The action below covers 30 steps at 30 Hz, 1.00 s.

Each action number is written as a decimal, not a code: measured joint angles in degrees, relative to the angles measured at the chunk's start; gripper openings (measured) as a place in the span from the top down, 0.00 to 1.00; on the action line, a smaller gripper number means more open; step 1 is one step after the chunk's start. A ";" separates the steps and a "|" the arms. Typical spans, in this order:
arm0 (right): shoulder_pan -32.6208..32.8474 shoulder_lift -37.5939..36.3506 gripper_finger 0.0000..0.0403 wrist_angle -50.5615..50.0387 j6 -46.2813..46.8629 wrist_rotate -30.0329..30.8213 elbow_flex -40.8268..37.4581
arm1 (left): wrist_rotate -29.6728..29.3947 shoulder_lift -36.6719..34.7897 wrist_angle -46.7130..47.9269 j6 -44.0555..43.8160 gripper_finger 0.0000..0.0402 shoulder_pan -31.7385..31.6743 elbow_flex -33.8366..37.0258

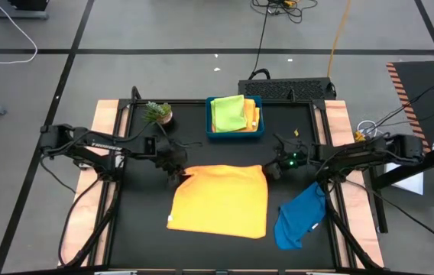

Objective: Fold microfiber towels
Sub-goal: Fold the orange microfiber cloth

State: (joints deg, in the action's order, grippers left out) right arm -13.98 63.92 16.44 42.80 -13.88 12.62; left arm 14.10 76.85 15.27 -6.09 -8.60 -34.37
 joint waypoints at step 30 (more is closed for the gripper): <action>-3.21 -0.60 0.59 -5.57 0.65 -5.36 0.07 | -0.54 -0.01 1.17 0.44 0.98 0.00 0.00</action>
State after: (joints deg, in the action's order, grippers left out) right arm -17.20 63.32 10.88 43.45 -19.24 12.69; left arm 13.56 76.84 16.43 -5.65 -8.60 -34.37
